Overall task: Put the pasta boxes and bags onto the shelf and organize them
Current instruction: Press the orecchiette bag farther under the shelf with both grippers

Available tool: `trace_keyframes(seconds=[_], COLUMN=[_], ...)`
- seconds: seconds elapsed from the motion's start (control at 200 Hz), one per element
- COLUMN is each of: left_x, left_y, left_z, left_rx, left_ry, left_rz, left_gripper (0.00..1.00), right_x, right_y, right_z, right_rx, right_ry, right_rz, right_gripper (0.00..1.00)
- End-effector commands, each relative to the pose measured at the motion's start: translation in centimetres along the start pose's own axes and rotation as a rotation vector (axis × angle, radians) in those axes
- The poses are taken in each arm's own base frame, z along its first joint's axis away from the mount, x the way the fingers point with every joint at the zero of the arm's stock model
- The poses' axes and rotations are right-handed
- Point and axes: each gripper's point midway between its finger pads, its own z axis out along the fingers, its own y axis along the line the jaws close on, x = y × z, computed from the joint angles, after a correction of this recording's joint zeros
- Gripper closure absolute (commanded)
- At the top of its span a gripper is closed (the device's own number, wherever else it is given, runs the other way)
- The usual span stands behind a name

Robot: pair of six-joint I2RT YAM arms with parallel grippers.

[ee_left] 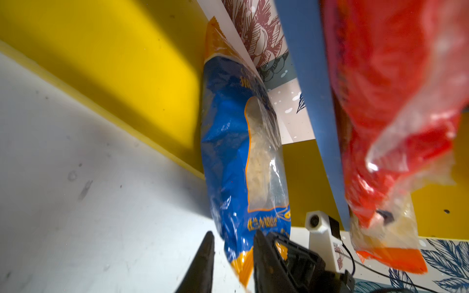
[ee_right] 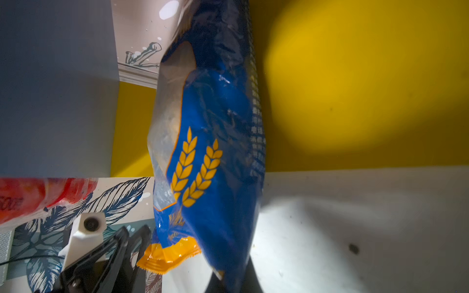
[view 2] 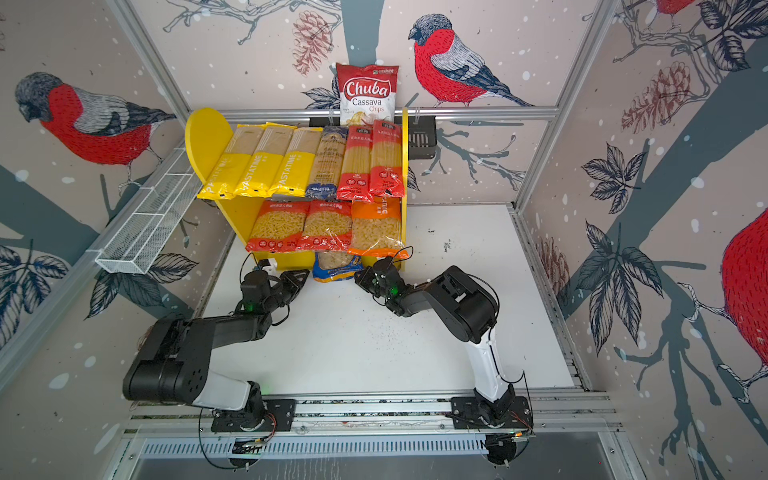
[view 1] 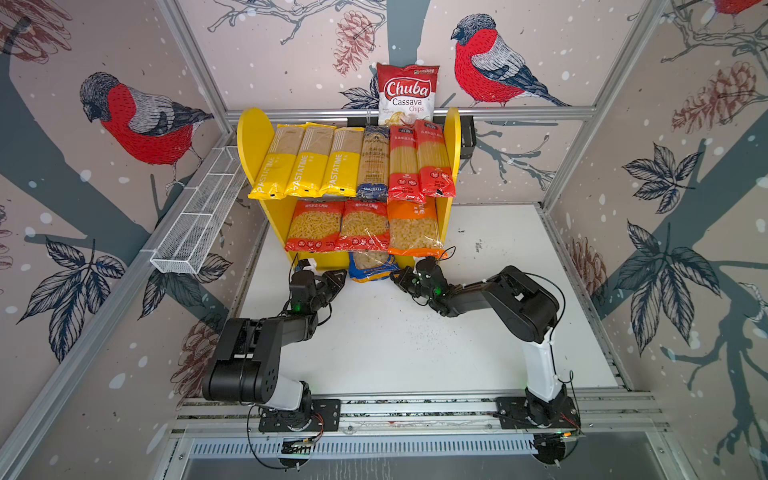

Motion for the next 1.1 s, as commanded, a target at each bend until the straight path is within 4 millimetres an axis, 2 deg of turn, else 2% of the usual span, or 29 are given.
trace_keyframes(seconds=[0.0,0.15,0.305,0.48,0.555,0.67,0.765,0.936,1.096], left_x=[0.1,0.5,0.8,1.3,1.3,1.5,1.5,1.5,2.1], left_y=[0.3,0.1,0.0,0.4,0.4,0.2,-0.1,-0.6,-2.1], left_z=[-0.7,-1.7,-2.9,-4.0,-4.4,-4.8,-5.1,-6.0,-6.8], left_rx=[-0.027,-0.032,-0.045,-0.063,-0.064,-0.059,-0.059,-0.081,-0.096], left_ry=[-0.01,-0.008,-0.013,-0.02,-0.025,-0.026,-0.031,-0.054,-0.097], left_rz=[0.018,0.035,0.053,0.07,0.078,0.084,0.101,0.174,0.316], left_gripper=[0.71,0.71,0.71,0.71,0.71,0.7,0.7,0.69,0.71], right_x=[-1.3,-1.8,-1.5,-0.7,-0.2,0.3,0.8,2.7,4.9], right_y=[2.1,3.2,2.3,2.1,2.4,2.8,2.8,2.4,1.9], right_z=[0.3,1.5,2.7,2.9,2.6,2.0,1.1,-1.3,-4.7], right_rx=[-0.07,-0.099,-0.082,-0.086,-0.089,-0.093,-0.095,-0.088,-0.046], right_ry=[-0.051,-0.059,-0.056,-0.034,-0.029,-0.011,0.0,0.037,0.063], right_rz=[-0.049,-0.035,0.011,0.028,0.021,0.016,0.011,0.007,-0.073], right_gripper=[1.0,1.0,1.0,0.98,0.92,0.73,0.64,0.61,0.61])
